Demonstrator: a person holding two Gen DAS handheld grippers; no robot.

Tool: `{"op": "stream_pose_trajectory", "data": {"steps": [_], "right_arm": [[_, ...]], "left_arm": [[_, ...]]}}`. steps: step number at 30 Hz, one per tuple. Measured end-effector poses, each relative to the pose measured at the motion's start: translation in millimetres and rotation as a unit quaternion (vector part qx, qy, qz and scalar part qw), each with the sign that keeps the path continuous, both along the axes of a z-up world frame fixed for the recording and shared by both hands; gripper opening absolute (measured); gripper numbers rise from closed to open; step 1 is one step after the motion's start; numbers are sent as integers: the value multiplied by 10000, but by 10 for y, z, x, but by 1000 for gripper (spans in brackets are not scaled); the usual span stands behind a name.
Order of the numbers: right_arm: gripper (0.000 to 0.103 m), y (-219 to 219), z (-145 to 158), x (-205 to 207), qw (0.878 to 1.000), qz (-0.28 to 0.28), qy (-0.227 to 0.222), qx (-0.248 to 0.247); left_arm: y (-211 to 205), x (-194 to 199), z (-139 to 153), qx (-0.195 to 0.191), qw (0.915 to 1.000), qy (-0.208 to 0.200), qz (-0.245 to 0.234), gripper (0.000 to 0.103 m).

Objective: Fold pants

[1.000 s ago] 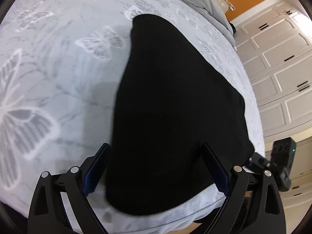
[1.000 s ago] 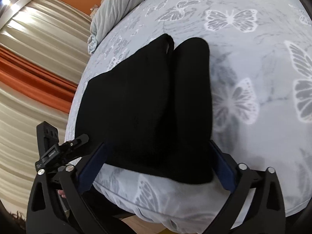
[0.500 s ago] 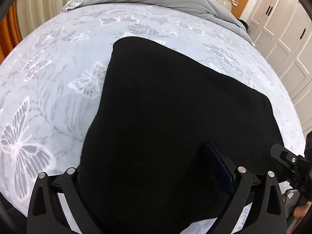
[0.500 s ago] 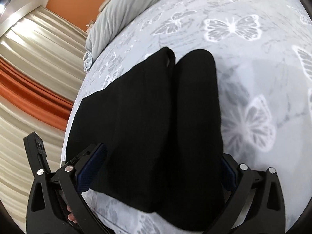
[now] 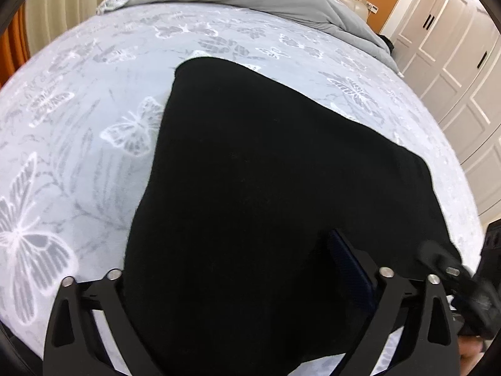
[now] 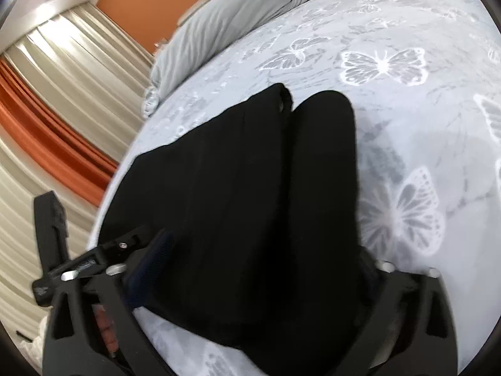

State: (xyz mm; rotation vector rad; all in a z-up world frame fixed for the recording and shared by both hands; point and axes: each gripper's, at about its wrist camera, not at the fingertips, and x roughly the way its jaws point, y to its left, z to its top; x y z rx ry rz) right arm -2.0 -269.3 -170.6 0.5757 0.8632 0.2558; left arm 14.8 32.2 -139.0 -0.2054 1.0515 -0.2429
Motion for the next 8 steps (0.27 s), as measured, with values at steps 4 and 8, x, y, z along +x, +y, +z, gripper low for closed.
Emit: {"op": "stream_pose_trajectory", "data": {"steps": [4, 8], "right_arm": [[41, 39, 174, -4, 9998, 174, -32, 93], [40, 187, 569, -186, 9982, 438, -402, -96]], "left_arm": [[120, -18, 167, -212, 9997, -128, -33, 33], [198, -151, 435, -545, 9977, -258, -314, 28]]}}
